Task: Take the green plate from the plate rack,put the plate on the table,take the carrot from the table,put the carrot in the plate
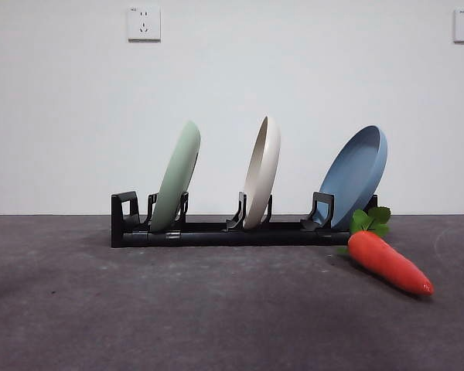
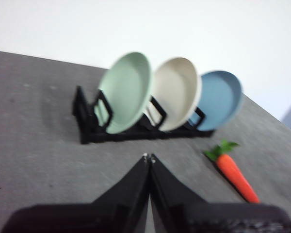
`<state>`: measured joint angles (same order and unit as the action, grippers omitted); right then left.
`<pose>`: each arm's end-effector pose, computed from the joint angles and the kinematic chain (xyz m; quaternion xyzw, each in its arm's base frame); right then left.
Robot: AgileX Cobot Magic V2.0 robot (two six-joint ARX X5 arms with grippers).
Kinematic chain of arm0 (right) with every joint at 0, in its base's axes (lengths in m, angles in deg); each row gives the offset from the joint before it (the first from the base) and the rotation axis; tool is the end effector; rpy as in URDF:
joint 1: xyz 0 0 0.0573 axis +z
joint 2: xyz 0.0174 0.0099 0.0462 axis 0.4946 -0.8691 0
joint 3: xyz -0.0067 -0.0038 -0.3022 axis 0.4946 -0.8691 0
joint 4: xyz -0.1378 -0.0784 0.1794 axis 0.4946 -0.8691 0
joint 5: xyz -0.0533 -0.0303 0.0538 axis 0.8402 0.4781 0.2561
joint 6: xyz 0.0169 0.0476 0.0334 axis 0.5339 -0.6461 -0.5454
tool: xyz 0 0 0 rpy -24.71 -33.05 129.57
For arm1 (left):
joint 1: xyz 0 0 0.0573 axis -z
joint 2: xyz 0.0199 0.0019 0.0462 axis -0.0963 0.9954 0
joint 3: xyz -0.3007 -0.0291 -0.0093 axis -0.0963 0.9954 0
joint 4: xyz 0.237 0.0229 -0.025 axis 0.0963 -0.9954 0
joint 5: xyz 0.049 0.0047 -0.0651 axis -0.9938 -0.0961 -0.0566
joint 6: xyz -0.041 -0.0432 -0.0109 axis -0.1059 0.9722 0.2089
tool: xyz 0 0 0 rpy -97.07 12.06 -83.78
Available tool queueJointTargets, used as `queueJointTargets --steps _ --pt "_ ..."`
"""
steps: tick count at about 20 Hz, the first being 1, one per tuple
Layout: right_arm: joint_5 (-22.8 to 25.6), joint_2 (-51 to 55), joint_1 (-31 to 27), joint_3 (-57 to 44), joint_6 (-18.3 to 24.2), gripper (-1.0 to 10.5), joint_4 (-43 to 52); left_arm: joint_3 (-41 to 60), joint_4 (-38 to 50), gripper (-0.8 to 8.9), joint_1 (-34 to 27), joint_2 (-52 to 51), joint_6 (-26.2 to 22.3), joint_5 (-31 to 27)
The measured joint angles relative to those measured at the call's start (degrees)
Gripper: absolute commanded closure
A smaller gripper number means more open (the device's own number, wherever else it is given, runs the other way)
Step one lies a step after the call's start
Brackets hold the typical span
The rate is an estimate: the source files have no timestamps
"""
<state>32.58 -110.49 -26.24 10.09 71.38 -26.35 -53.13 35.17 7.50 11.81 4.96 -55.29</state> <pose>0.0406 0.0182 0.3011 0.1297 0.2092 0.2046 0.9474 0.0201 -0.0162 0.2760 -0.1458 0.1155 -0.1986 0.9623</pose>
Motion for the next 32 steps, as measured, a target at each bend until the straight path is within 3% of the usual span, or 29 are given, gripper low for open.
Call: queueJointTargets --steps 6,11,15,16,17,19,20,27,32 --pt "-4.98 -9.84 0.00 13.18 9.40 9.6 -17.51 -10.47 -10.29 8.20 0.00 8.07 -5.20 7.87" --pt "-5.31 -15.65 0.31 20.04 16.39 9.6 -30.64 -18.73 -20.94 8.20 0.00 14.14 -11.32 11.96" --pt "-5.35 -16.04 1.09 20.33 18.40 9.3 -31.23 -22.71 -27.95 8.10 0.00 16.94 -15.89 12.07" --pt "-5.33 -16.00 1.09 20.33 18.45 8.8 -31.23 -22.73 -28.00 7.75 0.00 17.00 -16.26 12.07" --pt "-5.33 -16.00 1.09 20.33 18.56 7.1 -31.21 -22.73 -28.15 6.45 0.00 17.00 -16.24 12.04" --pt "-5.33 -16.00 1.09 20.33 18.10 3.3 -31.21 -22.73 -28.28 2.74 0.00 17.00 -16.24 12.04" --pt "-5.33 -16.02 1.09 20.33 17.90 2.8 -31.21 -22.73 -28.28 2.40 0.00 17.00 -16.24 12.04" --pt "-5.33 -16.02 1.09 20.33 17.46 2.9 -31.19 -22.73 -25.94 2.41 0.00 20.02 -16.22 12.15" --pt "-5.40 -16.44 1.09 20.35 17.22 2.9 -31.21 -27.04 -17.49 2.43 0.20 29.03 -15.74 13.53"
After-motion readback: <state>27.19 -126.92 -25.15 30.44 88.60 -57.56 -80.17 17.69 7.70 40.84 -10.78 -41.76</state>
